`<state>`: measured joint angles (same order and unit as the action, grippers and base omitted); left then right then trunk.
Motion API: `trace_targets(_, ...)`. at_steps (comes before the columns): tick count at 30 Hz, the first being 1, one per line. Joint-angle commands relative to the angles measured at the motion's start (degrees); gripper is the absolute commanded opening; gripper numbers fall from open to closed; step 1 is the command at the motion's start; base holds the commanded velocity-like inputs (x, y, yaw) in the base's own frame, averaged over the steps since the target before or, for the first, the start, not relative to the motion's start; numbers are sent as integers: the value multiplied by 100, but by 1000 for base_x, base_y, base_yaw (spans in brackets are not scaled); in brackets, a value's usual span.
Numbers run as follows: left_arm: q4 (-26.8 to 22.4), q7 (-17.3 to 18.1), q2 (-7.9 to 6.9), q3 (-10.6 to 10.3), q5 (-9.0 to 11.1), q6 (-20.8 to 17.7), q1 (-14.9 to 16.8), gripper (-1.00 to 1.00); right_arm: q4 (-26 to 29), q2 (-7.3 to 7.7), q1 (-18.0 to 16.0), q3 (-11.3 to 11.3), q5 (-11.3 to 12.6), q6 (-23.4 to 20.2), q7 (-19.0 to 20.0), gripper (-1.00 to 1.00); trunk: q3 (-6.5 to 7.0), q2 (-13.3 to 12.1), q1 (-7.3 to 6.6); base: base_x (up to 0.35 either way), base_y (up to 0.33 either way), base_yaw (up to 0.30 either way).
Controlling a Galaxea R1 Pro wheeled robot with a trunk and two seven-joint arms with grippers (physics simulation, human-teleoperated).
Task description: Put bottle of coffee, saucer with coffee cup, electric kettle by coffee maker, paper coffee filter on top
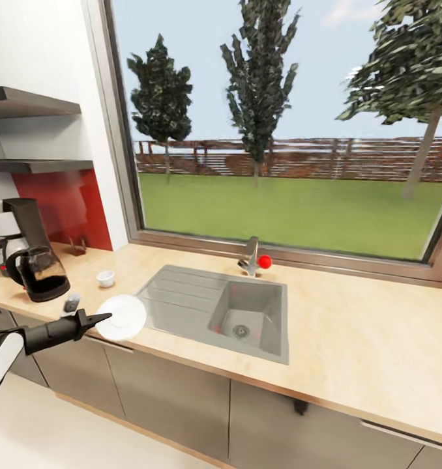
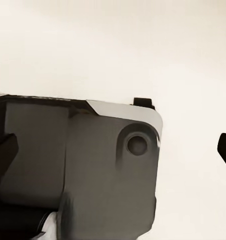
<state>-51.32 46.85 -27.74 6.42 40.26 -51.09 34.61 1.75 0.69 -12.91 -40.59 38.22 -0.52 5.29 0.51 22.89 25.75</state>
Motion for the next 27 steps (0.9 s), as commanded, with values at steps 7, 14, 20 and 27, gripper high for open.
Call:
trace_targets(7, -1, 9, -11, 5, -9, -15, 1, -100, -3, -1, -1, 2322, -2251, -2, 16, 100, -2, 3, 4, 163, 282, 0)
trace_targets(14, 4, 9, -20, 2, -18, -15, 1, -100, 8, -8, -1, 2646, -2489, -1, 16, 100, -2, 3, 4, 153, 285, 0)
trace_targets(20, 8, 9, -13, 0, -20, -15, 1, -100, 3, 0, -1, 2647, -2507, -4, 16, 100, -2, 3, 4, 53, 292, 0)
trace_targets(27, 8, 11, -10, -13, -28, -12, 1, -100, 8, -7, -1, 2651, -2505, -2, 16, 100, -2, 3, 4, -182, 265, 0)
